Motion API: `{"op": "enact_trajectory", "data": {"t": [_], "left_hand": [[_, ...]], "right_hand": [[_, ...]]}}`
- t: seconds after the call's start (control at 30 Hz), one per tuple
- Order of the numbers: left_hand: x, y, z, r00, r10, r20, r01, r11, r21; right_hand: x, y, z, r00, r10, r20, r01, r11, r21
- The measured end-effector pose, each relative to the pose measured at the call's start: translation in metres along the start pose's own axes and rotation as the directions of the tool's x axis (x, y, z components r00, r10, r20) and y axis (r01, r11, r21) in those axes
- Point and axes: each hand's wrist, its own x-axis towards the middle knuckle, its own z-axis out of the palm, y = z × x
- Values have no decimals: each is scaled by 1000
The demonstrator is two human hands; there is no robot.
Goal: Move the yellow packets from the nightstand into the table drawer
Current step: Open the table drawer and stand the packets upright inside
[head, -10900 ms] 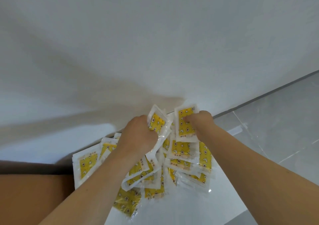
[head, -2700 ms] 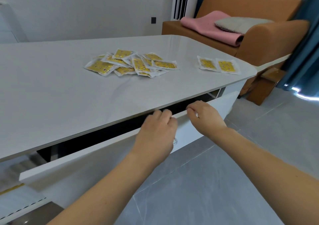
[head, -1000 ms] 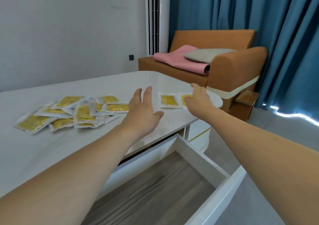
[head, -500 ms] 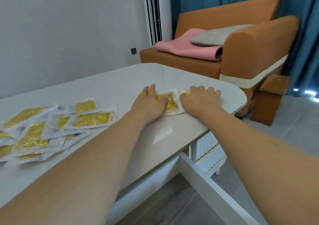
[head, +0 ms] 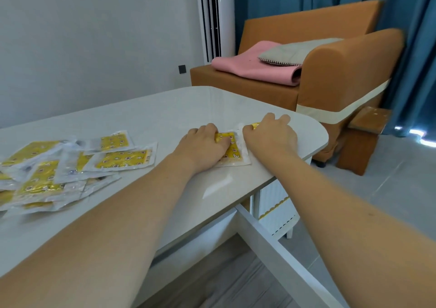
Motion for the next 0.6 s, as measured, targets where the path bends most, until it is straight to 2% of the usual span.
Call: {"op": "enact_trajectory", "data": {"t": [0.1, 0.27, 0.33, 0.4, 0.43, 0.5, 0.6], "left_hand": [[-18, 4, -5, 998, -15, 67, 12, 999, 48], [-55, 16, -25, 965, -142, 220, 114, 984, 137], [-71, 21, -33, 950, -210, 232, 181, 973, 140], [-88, 23, -40, 931, -251, 266, 256, 966, 15], [-96, 24, -43, 922, -248, 296, 286, 954, -92], [-113, 24, -49, 922, -234, 308, 314, 917, -244], [-137, 24, -52, 946, -203, 253, 297, 859, -418]], "right_hand": [[-11, 0, -10, 999, 27, -20, -27, 999, 31], [-46, 3, -31, 1000, 16, 19, -17, 995, 93], [-63, 10, -41, 999, 33, -10, -31, 981, 193], [-81, 19, -52, 991, 127, -52, -101, 932, 348], [-89, 24, -55, 980, 190, -54, -146, 881, 450], [-106, 31, -62, 946, 323, 0, -242, 709, 663], [-129, 42, -64, 913, 362, 189, -339, 414, 845]]}}
